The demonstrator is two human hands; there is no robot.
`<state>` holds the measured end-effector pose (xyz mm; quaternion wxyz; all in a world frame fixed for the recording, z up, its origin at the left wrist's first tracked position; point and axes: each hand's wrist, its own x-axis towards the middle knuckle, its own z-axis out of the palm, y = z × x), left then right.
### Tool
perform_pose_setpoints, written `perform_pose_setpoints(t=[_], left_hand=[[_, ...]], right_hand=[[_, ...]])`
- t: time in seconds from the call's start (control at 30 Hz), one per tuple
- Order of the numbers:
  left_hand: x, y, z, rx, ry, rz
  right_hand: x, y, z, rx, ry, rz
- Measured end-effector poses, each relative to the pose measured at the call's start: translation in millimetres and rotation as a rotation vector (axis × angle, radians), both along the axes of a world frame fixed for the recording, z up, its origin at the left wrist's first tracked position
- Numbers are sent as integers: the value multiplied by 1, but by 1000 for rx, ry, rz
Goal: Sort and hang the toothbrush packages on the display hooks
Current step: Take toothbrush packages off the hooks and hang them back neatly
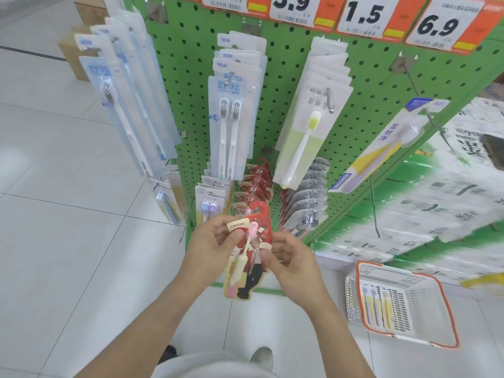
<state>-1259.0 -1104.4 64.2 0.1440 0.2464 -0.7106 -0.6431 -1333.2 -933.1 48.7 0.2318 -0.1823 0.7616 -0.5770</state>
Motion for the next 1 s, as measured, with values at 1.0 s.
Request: perform_pose_setpoints(t=[1.0], left_hand=[[-30, 13, -20, -633, -30, 27]], right_hand=[[-34, -58, -35, 517, 362, 19]])
